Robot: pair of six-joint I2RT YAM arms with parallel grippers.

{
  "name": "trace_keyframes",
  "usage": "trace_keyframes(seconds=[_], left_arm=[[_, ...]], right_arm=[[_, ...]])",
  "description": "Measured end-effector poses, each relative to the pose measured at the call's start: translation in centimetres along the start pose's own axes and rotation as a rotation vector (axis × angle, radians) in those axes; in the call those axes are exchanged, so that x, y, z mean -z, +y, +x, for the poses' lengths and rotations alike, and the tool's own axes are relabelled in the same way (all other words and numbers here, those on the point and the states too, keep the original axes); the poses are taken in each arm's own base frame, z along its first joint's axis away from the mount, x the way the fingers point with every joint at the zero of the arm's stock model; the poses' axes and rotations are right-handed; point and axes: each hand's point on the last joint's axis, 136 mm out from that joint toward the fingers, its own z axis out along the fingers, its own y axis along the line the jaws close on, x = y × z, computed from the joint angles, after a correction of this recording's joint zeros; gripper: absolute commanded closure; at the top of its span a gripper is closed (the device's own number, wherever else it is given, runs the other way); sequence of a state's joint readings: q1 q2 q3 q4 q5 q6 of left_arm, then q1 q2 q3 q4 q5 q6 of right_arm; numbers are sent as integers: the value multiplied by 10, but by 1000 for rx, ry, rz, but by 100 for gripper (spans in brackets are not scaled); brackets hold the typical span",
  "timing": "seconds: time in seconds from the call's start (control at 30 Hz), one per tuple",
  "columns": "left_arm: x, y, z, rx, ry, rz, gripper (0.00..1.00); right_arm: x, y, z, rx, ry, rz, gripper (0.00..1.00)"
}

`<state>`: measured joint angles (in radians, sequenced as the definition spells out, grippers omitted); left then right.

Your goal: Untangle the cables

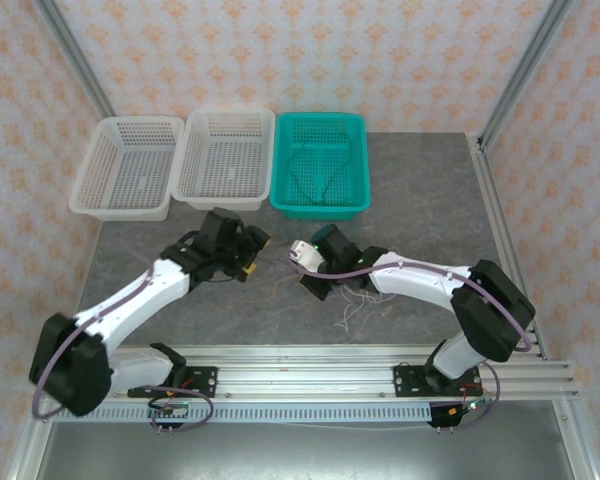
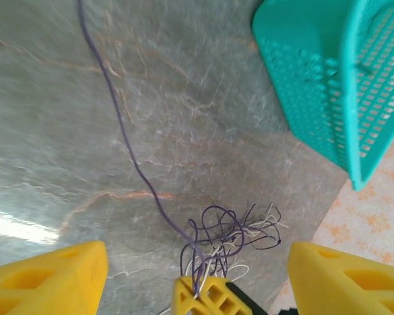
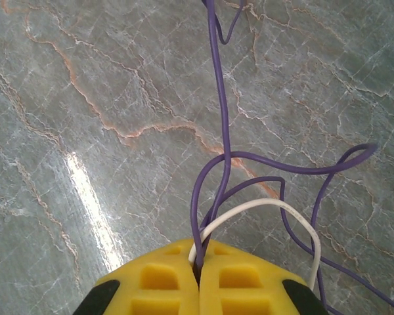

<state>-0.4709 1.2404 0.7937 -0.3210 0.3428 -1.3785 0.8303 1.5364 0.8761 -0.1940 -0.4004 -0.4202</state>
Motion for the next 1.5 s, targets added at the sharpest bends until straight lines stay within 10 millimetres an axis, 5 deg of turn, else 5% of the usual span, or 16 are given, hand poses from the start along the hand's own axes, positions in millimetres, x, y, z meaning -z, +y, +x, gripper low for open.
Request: trace_keyframes(seconds=[0.1, 0.3, 0.43, 0.5, 0.53, 0.8, 1.03, 1.2, 1.27, 1.43, 1.5], left_arm=[[-22, -7, 10, 25, 39, 1, 28], [-48, -7, 12, 90, 73, -5, 52], [-58, -8, 17, 91, 112, -21, 74], [-58, -9, 18, 82, 118, -22, 96], [-58, -9, 18, 81, 119, -22, 100], [-33, -14, 12, 57, 103, -3, 100], [19, -47, -17, -71, 55, -3, 100], [31, -37, -23, -78, 70, -30, 100], [38, -32, -33, -62, 41, -42, 100], [73, -26, -73, -14, -103, -26, 100], [76, -25, -74, -20, -109, -34, 100]], right_arm=[[0, 0, 0, 0, 0, 0, 100], [0, -1, 0, 0, 0, 8, 100], [2, -3, 1, -7, -1, 20, 100], [2, -5, 1, -11, -4, 31, 100], [1, -6, 1, -14, -6, 37, 100], [2, -27, 4, 3, -7, 166, 89], [14, -56, -49, 117, -61, 302, 91], [13, -58, -53, 165, -70, 311, 87], [12, -66, -32, 161, 2, 347, 86], [21, -100, 107, 49, 423, 414, 86], [26, -99, 126, 42, 486, 416, 86]])
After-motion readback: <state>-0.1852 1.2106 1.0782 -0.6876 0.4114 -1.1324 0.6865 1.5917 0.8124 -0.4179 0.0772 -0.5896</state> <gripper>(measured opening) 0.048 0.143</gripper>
